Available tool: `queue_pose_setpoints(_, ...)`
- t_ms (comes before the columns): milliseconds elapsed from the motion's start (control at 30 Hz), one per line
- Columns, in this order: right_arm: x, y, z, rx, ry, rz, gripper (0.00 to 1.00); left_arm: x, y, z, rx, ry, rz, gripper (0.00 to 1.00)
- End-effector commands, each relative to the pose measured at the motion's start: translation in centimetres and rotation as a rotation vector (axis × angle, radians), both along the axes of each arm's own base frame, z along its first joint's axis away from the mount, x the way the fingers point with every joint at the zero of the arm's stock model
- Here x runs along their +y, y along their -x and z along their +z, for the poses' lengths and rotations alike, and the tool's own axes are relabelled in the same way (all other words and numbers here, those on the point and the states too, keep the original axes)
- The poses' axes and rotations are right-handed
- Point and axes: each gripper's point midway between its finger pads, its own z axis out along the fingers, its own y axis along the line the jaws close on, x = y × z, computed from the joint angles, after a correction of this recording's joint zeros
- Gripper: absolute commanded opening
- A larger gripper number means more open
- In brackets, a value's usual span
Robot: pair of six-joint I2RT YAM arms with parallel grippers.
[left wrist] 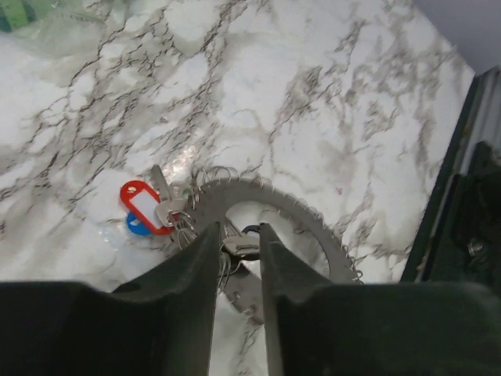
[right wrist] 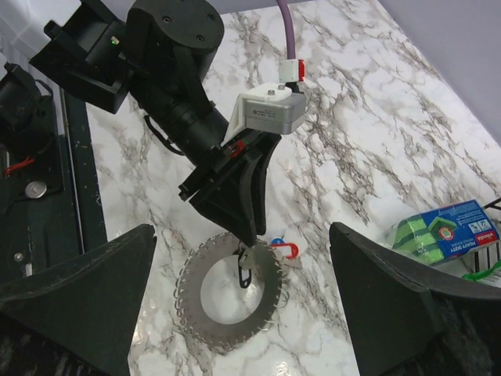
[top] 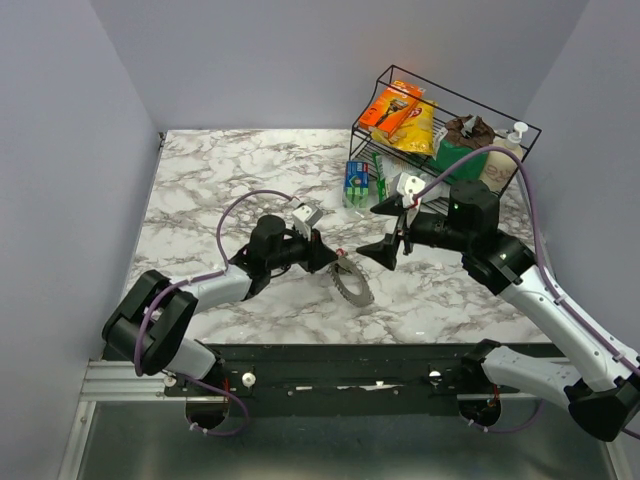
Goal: Put the keys on the keyring
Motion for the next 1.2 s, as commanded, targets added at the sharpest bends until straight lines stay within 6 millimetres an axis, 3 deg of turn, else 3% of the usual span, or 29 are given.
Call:
queue_pose_setpoints(0,0.3,0.1,0.1,0.003,-0.015,0.017,1.0,0.6,-0.3,-2.0,0.055,-0.085,0.035,0.51)
queue_pose_setpoints(100,0.2,0.1,0.3,0.0,-0.022,0.016,1.0,0.5,-0.6,-1.8,0.057,-0.094,0.041,0.83)
queue_pose_setpoints(233,0.2,0.3,0.4,0.001,-0.029,0.013,1.0,1.0,-1.1,-0.2,0.009,-0.083,0.08,0.97)
queue_pose_setpoints(267,0.1,0.3,0.5,-0.001,-0.031,0.013,1.0,1.2,-1.2,1.0,-0.017,-0.065,0.097,0.99)
queue_pose_setpoints(467,0.3,0.3,0.5,0.005,-0.039,0.016,1.0,2.2,-1.4,6.0,-0.137,0.01,0.157,0.99)
queue_pose_setpoints(667,0.5,0.2,0.5,0.009,-0.043,0.022,1.0,2.7,-1.1,8.8,-0.188,0.048,0.17,0.99)
queue_pose_setpoints(867,0.7,0.1,0.3,0.017,-0.046,0.025,1.0,3.5,-2.3,8.8,-0.161,0.023,0.26,0.99)
queue_pose_setpoints(1000,0.9,-0.3,-1.1,0.062,-0.049,0.01,1.0,4.6,-3.6,7.9,-0.11,-0.018,0.359,0.99)
queue_pose_setpoints(1167,1.1,-1.1,-4.7,0.16,-0.059,-0.05,1.0,6.1,-4.7,7.2,-0.084,-0.082,0.463,0.99)
